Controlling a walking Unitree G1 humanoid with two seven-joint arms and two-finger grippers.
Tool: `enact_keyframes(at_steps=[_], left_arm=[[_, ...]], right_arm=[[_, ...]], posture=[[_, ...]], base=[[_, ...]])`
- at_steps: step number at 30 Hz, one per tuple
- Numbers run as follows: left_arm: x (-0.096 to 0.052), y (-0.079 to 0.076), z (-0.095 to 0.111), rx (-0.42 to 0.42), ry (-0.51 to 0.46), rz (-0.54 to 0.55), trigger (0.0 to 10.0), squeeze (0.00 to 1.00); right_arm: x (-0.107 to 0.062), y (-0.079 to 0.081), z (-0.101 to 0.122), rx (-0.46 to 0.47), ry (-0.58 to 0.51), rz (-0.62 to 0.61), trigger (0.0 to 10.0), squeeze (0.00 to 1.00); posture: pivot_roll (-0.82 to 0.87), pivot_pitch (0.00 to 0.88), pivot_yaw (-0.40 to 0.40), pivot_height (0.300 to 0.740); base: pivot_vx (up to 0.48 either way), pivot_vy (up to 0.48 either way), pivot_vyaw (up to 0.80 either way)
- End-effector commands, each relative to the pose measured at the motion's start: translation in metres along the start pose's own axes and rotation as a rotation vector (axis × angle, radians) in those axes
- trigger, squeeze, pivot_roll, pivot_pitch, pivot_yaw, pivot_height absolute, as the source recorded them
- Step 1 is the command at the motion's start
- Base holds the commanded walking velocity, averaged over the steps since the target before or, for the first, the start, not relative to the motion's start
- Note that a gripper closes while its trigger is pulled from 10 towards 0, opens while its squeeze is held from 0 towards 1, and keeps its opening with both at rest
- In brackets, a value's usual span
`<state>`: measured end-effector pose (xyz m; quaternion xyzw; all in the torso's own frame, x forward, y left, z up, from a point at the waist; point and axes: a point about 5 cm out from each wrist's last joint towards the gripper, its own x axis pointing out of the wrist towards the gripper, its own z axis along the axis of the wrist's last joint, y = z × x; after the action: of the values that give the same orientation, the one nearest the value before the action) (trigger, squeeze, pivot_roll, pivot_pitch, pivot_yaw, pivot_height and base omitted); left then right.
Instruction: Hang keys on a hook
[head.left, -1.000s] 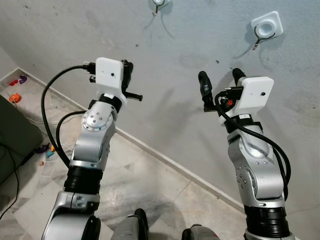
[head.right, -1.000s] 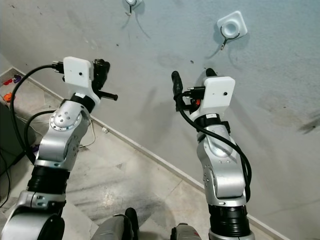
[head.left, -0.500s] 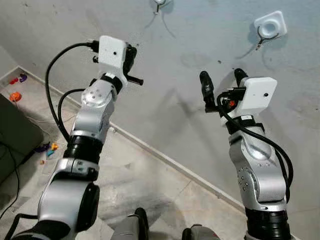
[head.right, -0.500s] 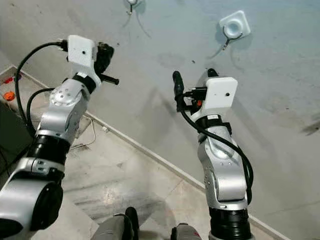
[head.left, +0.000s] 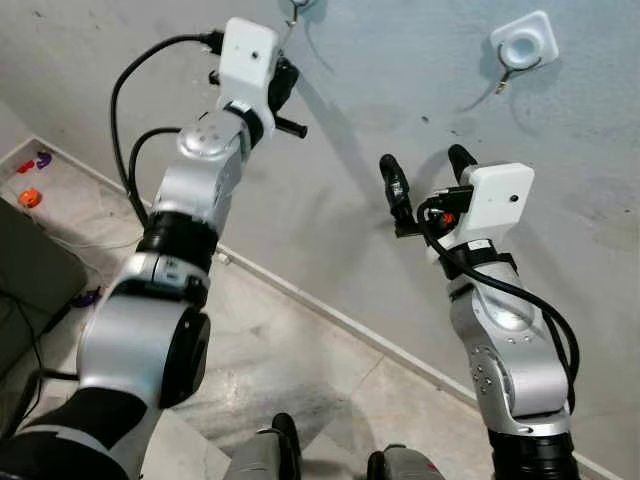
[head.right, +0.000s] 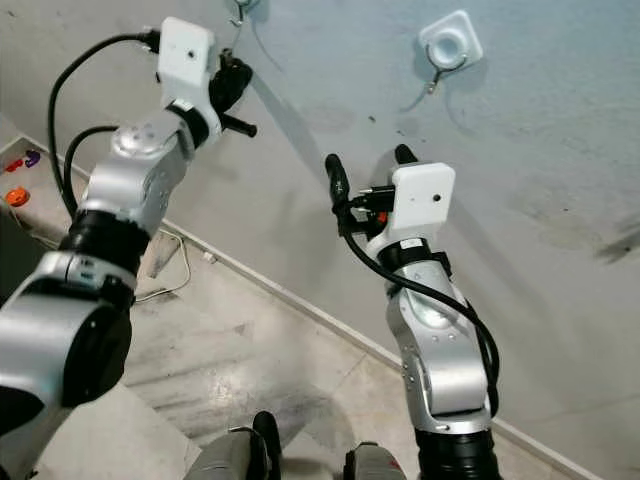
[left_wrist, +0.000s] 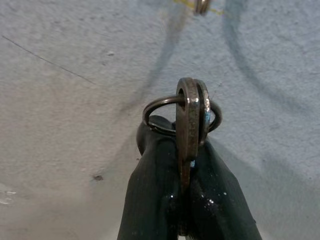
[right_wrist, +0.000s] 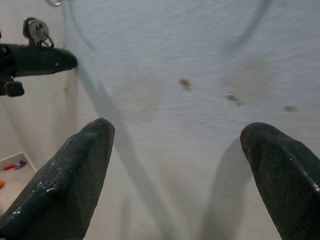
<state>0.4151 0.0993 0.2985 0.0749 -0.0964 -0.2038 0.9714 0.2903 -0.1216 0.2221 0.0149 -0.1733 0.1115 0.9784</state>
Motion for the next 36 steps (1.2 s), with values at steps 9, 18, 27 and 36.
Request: enact_keyframes(at_steps=[9,18,27,36], left_arm=[[0.006,0.005,0.036,0.014,-0.084,-0.031,10.0,0.0],[0.006,0.003,0.036,0.018,-0.108,-0.041,10.0,0.0],[-0.029,-0.009,-0.04,-0.055,-0.005,-0.008,10.0,0.0],[-0.097,-0.049,-0.112,-0.134,0.128,0.022,10.0,0.0]], right_arm=[[0.0,0.011,0.001,0.022,-0.007,0.036,10.0,0.0],[0.001,0.012,-0.001,0.026,-0.004,0.042,10.0,0.0],[-0.002,0.008,-0.007,0.026,0.017,0.03,10.0,0.0],[0.0,0.003,-0.014,0.033,0.035,0.021,10.0,0.0]], posture=[[-0.11,0.239,0.108,0.74],[-0.11,0.23,0.111,0.74],[-0.1,0.215,0.106,0.74],[-0.07,0.194,0.085,0.74]], base=[[0.0,0.0,0.0],[0.0,0.0,0.0],[0.0,0.0,0.0],[0.0,0.0,0.0]])
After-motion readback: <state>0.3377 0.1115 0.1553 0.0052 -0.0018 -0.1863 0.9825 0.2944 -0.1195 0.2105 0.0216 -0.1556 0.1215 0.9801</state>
